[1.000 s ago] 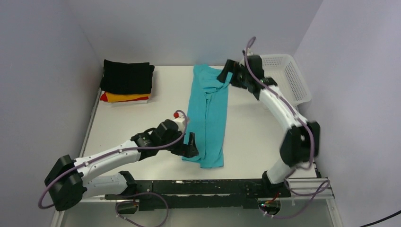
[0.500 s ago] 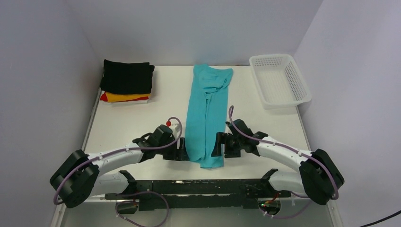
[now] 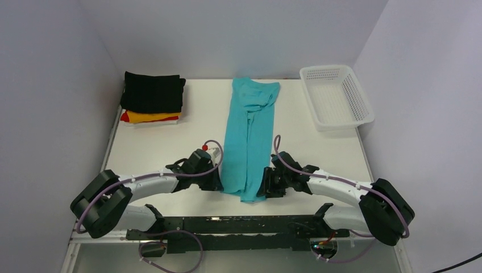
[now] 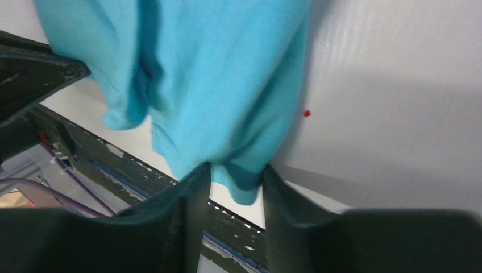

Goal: Fold and stack the t-shirts
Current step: Grab the bottom of the folded rectangular tshirt with both arms

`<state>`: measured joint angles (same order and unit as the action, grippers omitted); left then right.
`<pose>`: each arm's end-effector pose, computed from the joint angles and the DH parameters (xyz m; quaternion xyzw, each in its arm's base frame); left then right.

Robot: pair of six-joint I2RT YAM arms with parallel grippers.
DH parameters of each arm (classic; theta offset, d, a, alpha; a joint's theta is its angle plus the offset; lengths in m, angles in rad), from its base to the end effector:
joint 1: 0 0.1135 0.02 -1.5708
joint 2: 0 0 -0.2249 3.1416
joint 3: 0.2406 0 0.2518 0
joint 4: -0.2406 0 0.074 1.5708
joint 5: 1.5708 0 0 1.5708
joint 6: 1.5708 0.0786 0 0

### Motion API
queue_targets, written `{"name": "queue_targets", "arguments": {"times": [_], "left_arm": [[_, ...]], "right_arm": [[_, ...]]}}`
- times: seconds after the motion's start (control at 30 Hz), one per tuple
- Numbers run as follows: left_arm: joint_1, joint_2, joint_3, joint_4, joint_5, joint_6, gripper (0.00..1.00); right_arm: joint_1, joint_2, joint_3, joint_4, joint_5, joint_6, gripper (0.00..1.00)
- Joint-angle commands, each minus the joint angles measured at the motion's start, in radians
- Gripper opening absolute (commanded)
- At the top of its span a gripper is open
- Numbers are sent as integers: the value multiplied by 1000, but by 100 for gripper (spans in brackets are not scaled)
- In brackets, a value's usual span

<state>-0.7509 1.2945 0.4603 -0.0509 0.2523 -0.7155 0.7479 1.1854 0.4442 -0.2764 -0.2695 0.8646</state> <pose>0.1785 -0.1934 0.0728 0.0588 0.9334 -0.3112 0.1685 0.1581 0.1752 0.0736 0.0190 0.9538 0.2848 0.0941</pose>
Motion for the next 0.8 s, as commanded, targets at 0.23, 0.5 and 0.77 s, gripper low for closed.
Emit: {"name": "queue_targets", "arguments": {"times": [0.23,0.5,0.77], "left_arm": [[-60,-108,-109,-40,-57,-21,0],[-122,-295,-147,-141,-16,-61,0],[-104,-357,-36,-46,-49,-32,0]], "right_arm": [[44,-94,-149,21,-19,138,7],[75,-299,-208,38,-58,211,0],[68,-340,-120,121,-1,166,0]]}}
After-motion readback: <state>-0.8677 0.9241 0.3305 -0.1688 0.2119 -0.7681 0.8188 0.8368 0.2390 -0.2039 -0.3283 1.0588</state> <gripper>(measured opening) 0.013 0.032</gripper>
